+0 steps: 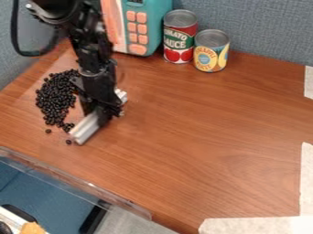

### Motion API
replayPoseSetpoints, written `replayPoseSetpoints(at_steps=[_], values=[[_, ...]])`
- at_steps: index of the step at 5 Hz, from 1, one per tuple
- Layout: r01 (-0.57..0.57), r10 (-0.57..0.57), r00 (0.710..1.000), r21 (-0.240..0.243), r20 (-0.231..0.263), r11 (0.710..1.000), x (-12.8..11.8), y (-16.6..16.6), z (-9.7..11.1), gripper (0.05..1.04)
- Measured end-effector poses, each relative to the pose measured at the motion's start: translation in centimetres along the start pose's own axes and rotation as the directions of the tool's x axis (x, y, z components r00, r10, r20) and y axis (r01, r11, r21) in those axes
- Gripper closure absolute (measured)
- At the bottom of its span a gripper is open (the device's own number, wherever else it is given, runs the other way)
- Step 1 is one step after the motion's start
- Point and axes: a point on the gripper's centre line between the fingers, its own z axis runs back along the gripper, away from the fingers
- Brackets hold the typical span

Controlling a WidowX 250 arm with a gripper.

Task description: Sweep into pile

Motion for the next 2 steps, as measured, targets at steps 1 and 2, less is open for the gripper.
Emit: replayPoseSetpoints(at_steps=[1, 2], values=[[0.024, -0.024, 0.999, 0.001, -0.022, 1.0, 0.3, 1.3, -0.2, 0.705], [0.016, -0.016, 1.0, 0.022, -0.019, 1.0, 0.8, 2.9, -0.3, 0.705]])
